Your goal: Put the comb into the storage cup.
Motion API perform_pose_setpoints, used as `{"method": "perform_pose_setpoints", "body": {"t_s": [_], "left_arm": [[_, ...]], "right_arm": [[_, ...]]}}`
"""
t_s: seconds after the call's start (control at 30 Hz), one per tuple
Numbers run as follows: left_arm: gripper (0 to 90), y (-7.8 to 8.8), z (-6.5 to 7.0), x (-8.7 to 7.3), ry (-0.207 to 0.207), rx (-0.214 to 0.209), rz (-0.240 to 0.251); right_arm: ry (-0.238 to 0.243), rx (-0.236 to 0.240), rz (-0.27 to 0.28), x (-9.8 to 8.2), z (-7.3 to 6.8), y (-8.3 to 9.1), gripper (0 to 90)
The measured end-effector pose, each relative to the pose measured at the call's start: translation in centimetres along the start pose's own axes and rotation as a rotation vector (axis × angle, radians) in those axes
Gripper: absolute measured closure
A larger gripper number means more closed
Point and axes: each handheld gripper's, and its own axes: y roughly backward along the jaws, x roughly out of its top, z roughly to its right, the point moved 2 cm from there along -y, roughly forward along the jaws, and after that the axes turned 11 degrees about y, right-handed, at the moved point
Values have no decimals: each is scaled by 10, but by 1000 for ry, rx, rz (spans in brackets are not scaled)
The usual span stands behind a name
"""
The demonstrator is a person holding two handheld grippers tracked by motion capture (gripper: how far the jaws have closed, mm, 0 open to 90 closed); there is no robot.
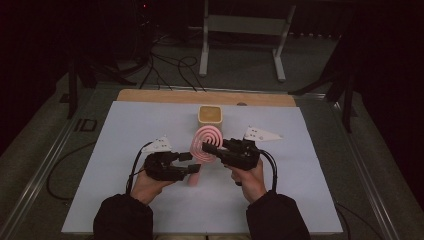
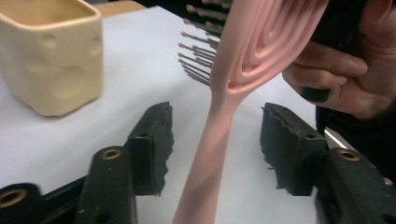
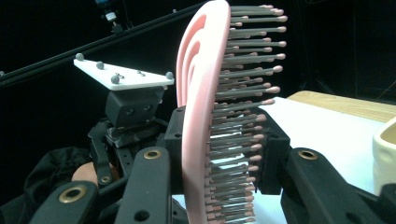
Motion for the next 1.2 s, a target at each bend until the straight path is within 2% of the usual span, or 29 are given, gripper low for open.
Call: {"method": "perform_pose_setpoints", "body": {"t_s": [0.03, 0.07, 0.1, 0.13, 0.17, 0.2, 0.23, 0.27, 0.3, 0.33, 0.37, 0.4, 0.43, 0.47, 0.5, 0.6, 0.67, 0.7, 0.77, 0.8, 0.83, 0.87, 0.9, 0.93, 0.97, 1.0, 1.03, 1.13, 1.2], "left_arm": [[415, 5, 1, 1, -1, 19, 33], [332, 11, 2, 1, -9, 38, 62], [299, 11, 2, 1, -9, 38, 62], [259, 16, 2, 1, -14, 68, 92], [231, 16, 2, 1, -14, 68, 92], [203, 22, 1, 0, -18, 100, 117], [170, 22, 1, 0, -18, 100, 117], [131, 29, -1, -3, -34, 134, 147], [102, 29, -1, -3, -34, 134, 147], [74, 37, -3, -6, -38, 169, 187], [46, 37, -3, -6, -38, 169, 187], [23, 44, -6, -8, -48, 215, 214], [5, 44, -6, -8, -48, 215, 214], [3, 50, -7, -10, -61, 241, 238], [2, 50, -7, -10, -61, 241, 238], [2, 56, -7, -15, -89, 277, 241], [2, 57, -9, -22, -131, 336, 199], [2, 57, -9, -22, -131, 336, 199], [2, 59, -12, -28, -144, 363, 184], [2, 63, -15, -35, -139, 371, 189], [2, 63, -15, -35, -139, 371, 189], [2, 68, -20, -44, -131, 383, 199], [2, 68, -20, -44, -131, 383, 199], [2, 73, -24, -55, -115, 381, 206], [2, 73, -24, -55, -115, 381, 206], [2, 78, -29, -66, -108, 394, 219], [2, 78, -29, -66, -108, 394, 219], [2, 87, -36, -83, -61, 415, 230], [1, 89, -37, -86, -56, 418, 230]], "right_arm": [[1, -2, -3, 0, 0, 0, 646], [5, -9, -12, 1, 2, 2, 647], [5, -9, -12, 1, 2, 2, 647], [9, -17, -14, 2, 3, 3, 647], [9, -17, -14, 2, 3, 3, 647], [11, -24, -17, 3, 3, 5, 646], [11, -24, -17, 3, 3, 5, 646], [14, -29, -22, 4, 4, 6, 647], [14, -29, -22, 4, 4, 6, 647], [16, -34, -25, 5, 4, 6, 646], [16, -34, -25, 5, 4, 6, 646], [15, -37, -29, 6, 5, 6, 647], [15, -37, -29, 6, 5, 6, 647], [18, -37, -32, 6, 6, 6, 646], [18, -37, -32, 6, 6, 6, 646], [20, -41, -37, 7, 6, 4, 646], [22, -43, -43, 9, 5, 3, 646], [22, -43, -43, 9, 5, 3, 646], [29, -45, -44, 10, 5, 3, 646], [28, -49, -46, 11, 4, 3, 646], [28, -49, -46, 11, 4, 3, 646], [30, -55, -47, 12, 5, 3, 646], [30, -55, -47, 12, 5, 3, 646], [33, -54, -51, 13, 4, 3, 646], [33, -54, -51, 13, 4, 3, 646], [41, -54, -58, 13, 4, 3, 646], [41, -54, -58, 13, 4, 3, 646], [42, -63, -71, 15, 5, 2, 646], [42, -69, -66, 17, 5, 2, 646]]}}
